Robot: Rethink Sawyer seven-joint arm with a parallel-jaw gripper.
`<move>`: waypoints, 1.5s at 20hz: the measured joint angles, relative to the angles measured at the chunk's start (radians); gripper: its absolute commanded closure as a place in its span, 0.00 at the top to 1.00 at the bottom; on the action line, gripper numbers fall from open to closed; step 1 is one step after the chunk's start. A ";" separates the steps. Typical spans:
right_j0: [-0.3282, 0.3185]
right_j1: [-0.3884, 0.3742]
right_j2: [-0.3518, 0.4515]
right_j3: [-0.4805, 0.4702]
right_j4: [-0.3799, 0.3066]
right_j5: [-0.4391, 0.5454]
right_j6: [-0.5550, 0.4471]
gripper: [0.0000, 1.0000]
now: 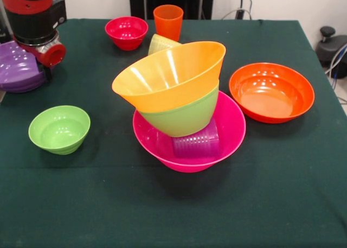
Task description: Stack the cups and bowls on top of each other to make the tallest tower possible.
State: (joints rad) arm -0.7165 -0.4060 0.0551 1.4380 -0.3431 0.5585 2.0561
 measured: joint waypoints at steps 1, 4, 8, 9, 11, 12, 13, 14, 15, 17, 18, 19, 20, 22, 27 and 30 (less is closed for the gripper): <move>0.002 -0.001 -0.002 0.000 0.000 0.000 0.000 0.00; 0.026 -0.016 -0.021 0.005 -0.001 0.000 0.000 0.00; 0.054 -0.044 -0.038 0.021 0.000 0.000 0.000 0.00; 0.058 -0.055 -0.038 0.027 0.000 0.001 0.000 0.00; 0.062 -0.075 -0.037 0.037 0.000 0.003 0.000 0.00; 0.063 -0.082 -0.037 0.040 0.000 0.004 0.000 0.00; 0.061 -0.092 -0.036 0.043 0.000 0.006 0.000 0.00; 0.059 -0.101 -0.035 0.045 -0.001 0.007 0.000 0.00; 0.056 -0.106 -0.033 0.045 0.000 0.009 0.000 0.00; 0.037 -0.123 -0.025 0.045 -0.001 0.019 0.000 0.00; 0.025 -0.130 -0.021 0.045 -0.001 0.024 0.000 0.00; 0.004 -0.142 -0.017 0.046 -0.002 0.031 0.000 0.00; -0.007 -0.148 -0.016 0.047 -0.002 0.032 0.000 0.00; -0.021 -0.157 -0.016 0.050 -0.003 0.033 0.000 0.00; -0.035 -0.198 -0.018 0.084 -0.003 0.033 0.000 0.00; -0.033 -0.214 -0.017 0.104 0.000 0.033 0.000 0.00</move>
State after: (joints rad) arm -0.7493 -0.6197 0.0382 1.5418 -0.3431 0.5917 2.0561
